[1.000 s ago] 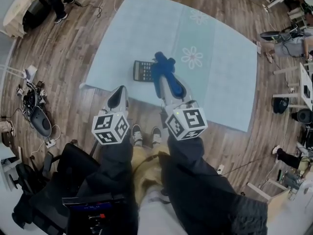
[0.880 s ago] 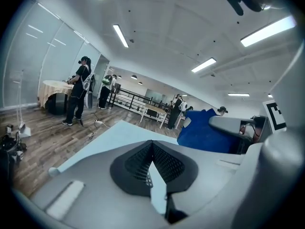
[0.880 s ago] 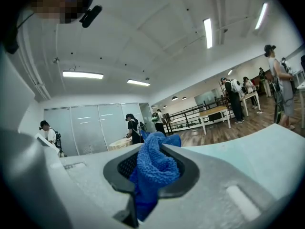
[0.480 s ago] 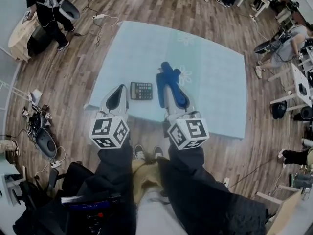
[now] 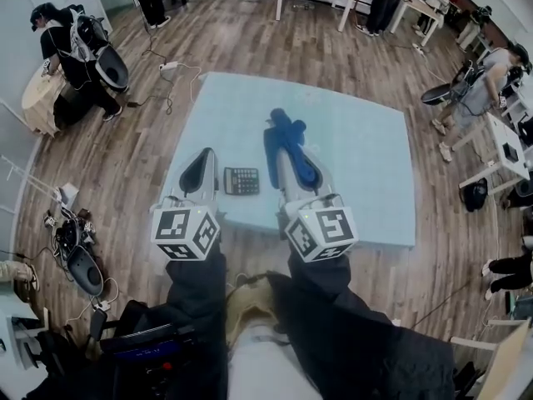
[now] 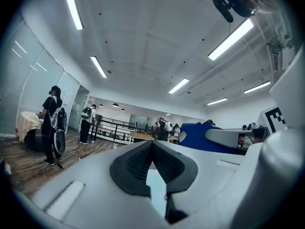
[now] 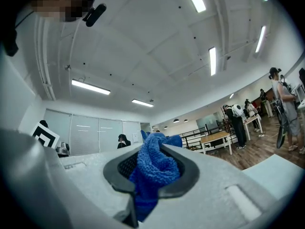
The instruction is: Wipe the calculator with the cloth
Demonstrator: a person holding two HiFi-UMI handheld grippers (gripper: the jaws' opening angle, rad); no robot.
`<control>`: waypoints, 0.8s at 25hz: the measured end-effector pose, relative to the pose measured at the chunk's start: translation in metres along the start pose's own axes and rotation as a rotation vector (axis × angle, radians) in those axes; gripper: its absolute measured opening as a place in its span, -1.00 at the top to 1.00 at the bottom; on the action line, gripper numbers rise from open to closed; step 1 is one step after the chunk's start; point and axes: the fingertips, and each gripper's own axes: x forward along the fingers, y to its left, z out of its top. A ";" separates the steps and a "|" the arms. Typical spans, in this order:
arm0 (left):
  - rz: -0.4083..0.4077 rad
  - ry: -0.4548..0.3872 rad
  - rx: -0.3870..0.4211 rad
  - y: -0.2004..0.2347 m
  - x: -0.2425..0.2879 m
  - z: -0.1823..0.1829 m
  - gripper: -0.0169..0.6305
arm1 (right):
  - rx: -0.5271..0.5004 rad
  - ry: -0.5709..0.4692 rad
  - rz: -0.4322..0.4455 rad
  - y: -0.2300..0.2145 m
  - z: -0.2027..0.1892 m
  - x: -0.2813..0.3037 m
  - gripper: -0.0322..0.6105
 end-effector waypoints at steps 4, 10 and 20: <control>-0.015 -0.017 0.021 -0.005 -0.003 0.013 0.94 | -0.018 -0.017 0.007 0.008 0.012 -0.001 0.72; -0.026 -0.034 0.049 -0.004 -0.009 0.027 0.95 | -0.058 -0.036 0.021 0.028 0.023 0.002 0.72; -0.031 -0.049 0.066 -0.006 -0.003 0.028 0.94 | -0.062 -0.050 0.028 0.023 0.021 0.003 0.73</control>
